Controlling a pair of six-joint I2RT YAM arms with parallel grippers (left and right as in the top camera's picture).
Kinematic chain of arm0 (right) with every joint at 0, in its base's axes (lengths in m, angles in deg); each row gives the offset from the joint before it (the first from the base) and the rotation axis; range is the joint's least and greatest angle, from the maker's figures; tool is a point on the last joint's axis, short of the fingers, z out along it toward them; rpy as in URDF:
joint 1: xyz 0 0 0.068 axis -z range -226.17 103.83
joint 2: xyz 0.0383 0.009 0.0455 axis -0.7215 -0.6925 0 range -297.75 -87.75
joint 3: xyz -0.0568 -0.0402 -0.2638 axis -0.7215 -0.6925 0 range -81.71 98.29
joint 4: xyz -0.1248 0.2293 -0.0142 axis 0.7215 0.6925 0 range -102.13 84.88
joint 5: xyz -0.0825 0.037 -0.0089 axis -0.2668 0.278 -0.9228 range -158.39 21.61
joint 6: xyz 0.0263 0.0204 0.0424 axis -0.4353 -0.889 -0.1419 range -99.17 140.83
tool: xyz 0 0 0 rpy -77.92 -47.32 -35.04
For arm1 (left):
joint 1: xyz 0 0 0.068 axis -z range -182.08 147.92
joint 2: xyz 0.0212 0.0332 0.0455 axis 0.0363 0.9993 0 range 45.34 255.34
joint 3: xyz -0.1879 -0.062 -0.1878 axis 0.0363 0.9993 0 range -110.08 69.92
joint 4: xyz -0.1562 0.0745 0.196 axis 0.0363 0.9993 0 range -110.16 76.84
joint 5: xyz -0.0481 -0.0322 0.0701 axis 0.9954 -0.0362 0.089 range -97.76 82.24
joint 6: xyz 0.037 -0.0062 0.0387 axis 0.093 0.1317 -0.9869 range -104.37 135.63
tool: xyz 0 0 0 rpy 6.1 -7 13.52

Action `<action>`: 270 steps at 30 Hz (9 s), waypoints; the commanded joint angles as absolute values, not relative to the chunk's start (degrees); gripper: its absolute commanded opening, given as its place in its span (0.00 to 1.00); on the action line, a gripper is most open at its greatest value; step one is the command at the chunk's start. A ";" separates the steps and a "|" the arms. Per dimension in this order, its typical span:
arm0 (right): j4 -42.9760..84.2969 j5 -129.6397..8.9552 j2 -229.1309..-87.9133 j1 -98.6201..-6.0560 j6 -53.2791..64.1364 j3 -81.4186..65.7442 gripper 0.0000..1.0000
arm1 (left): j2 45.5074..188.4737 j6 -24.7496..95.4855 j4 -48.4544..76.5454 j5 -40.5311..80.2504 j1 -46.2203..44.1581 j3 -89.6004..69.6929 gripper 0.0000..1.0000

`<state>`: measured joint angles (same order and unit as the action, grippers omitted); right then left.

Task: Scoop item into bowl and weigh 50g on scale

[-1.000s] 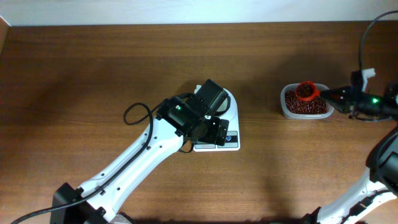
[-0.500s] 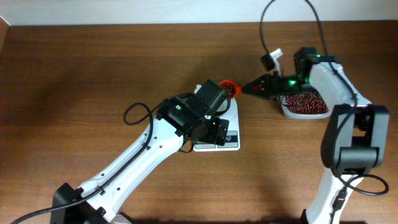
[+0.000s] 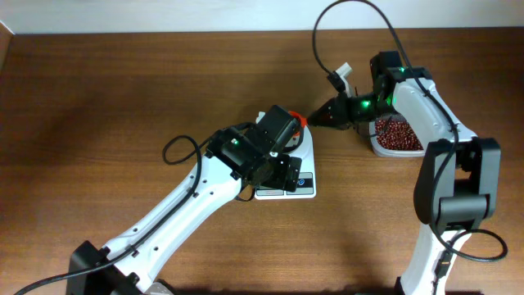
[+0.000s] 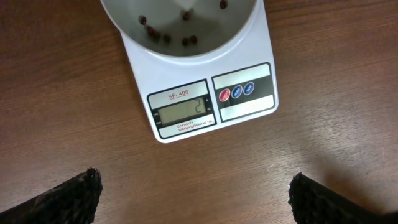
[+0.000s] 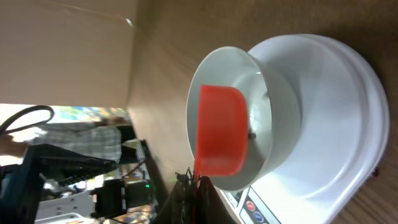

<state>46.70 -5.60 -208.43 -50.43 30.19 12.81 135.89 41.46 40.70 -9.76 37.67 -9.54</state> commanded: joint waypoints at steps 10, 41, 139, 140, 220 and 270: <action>55.18 -33.88 -201.57 -59.15 28.92 27.80 0.04 | 136.30 42.18 40.72 -10.57 37.91 -10.26 0.99; 55.10 -43.68 -201.59 -68.06 35.46 28.11 0.04 | 136.30 42.18 40.72 -10.57 37.91 -10.26 0.99; 60.32 -25.78 -201.79 -20.85 30.26 16.11 0.04 | 136.30 42.18 40.74 -10.57 37.91 -10.26 0.99; 60.32 -22.98 -201.79 -19.72 30.26 16.13 0.04 | 136.30 42.18 40.74 -10.57 37.91 -10.26 0.99; 46.57 -46.93 -195.80 -69.14 33.89 20.74 0.04 | 136.30 42.18 40.74 -10.57 37.91 -10.26 0.99; 48.41 -48.88 -195.80 -69.03 33.86 20.74 0.04 | 136.30 42.15 40.77 -13.60 37.91 -10.26 0.99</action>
<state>48.28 -48.07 -197.42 -69.09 33.27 19.34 135.95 41.67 40.68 -12.73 37.67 -9.54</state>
